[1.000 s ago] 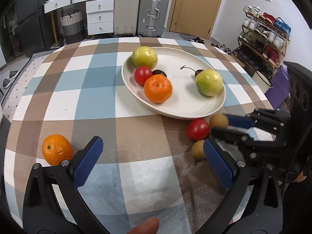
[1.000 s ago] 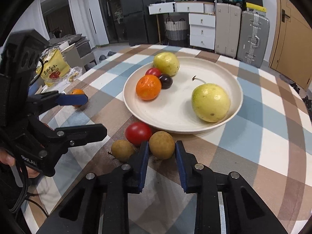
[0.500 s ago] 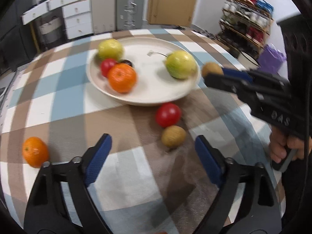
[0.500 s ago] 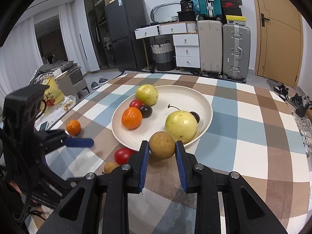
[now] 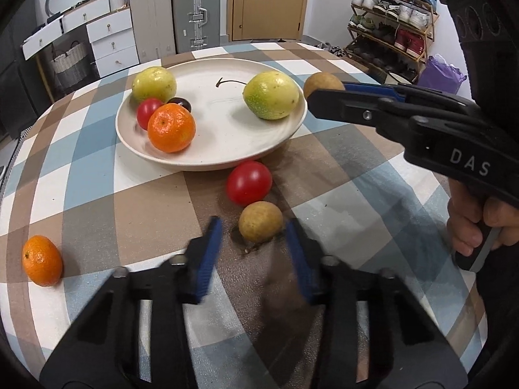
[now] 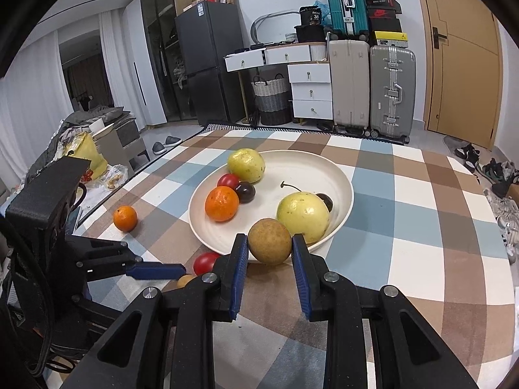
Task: Organize fruits
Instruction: 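Grasp a brown kiwi with the right tool while the left tool grasps another brown kiwi, then carry both brown kiwis onto the plate and open both tools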
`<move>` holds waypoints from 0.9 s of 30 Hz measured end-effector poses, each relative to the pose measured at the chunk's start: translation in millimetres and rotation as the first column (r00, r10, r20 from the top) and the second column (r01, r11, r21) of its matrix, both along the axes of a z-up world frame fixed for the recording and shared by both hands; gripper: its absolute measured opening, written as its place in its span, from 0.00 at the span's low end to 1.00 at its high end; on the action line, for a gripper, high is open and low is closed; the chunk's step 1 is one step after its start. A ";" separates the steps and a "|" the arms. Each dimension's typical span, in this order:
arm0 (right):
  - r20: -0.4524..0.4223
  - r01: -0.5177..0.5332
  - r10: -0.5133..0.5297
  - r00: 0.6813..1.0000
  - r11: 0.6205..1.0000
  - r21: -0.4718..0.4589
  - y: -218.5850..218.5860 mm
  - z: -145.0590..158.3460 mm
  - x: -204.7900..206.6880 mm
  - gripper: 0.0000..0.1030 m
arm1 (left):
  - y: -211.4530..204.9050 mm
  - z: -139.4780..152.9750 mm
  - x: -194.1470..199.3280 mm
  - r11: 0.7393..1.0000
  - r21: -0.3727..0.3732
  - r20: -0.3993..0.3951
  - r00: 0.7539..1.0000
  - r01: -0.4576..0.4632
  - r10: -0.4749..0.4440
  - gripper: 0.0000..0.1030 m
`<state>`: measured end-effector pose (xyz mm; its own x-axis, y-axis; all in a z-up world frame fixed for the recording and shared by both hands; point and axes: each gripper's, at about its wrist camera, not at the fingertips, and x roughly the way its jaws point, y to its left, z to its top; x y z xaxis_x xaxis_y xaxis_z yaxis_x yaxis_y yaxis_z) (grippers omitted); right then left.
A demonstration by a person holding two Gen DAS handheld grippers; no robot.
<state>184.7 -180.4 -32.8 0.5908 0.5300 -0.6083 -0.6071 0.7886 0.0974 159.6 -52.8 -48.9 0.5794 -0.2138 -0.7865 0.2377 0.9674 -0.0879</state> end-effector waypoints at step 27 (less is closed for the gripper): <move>0.062 0.046 -0.051 0.997 0.995 0.085 -13.7 13.3 -2.3 0.27 | 37.1 46.5 -9.3 0.992 -0.085 0.166 0.981 -0.090 0.103 0.23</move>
